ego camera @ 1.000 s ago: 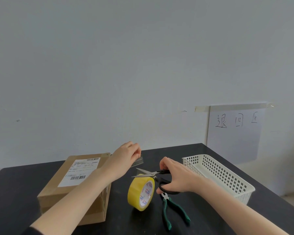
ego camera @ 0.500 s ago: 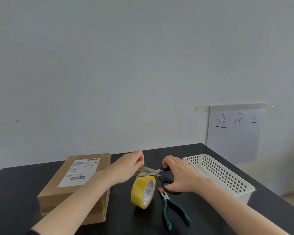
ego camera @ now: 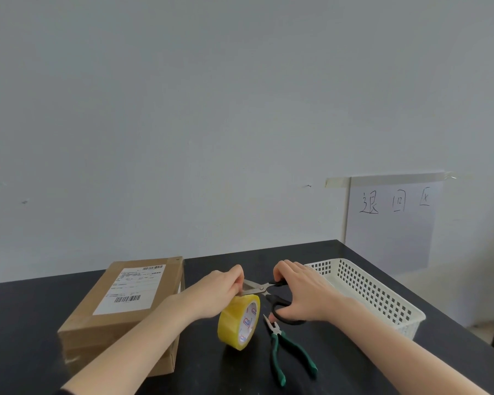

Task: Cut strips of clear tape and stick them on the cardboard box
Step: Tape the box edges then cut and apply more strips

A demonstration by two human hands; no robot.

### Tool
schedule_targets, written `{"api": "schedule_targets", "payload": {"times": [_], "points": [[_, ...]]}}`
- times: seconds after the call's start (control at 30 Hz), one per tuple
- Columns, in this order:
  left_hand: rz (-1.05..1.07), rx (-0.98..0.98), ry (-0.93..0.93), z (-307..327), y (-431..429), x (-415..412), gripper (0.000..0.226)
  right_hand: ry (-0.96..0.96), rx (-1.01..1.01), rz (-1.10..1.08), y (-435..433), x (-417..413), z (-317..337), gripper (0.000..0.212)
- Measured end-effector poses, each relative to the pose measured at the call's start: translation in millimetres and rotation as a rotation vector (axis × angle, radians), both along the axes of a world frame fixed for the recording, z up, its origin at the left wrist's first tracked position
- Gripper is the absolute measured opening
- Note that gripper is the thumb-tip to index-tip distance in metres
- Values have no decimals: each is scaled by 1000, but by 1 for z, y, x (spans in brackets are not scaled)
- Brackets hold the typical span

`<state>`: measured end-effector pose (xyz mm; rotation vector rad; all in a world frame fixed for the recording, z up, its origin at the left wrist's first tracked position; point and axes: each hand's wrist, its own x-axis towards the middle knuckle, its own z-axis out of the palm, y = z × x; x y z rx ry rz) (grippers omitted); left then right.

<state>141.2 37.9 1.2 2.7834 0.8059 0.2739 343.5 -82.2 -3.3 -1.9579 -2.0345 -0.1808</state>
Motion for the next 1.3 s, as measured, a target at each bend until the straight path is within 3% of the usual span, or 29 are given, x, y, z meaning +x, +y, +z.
{"api": "schedule_targets", "payload": {"times": [0.27,0.43,0.57,0.73,1.3], "points": [[29,-22,15,4,2,-4,9,104,-20,-76,-14,17,4,61],[20,-22,13,2,-2,-1,11,167,-111,-208,-18,21,-14,32],[20,10,29,-1,-3,2,9,231,-212,-362,-11,13,-43,23],[32,10,37,-3,-2,0,8,158,-194,-498,-10,6,-67,26],[30,15,25,-6,-2,0,6,195,-190,-587,-11,4,-88,27]]}}
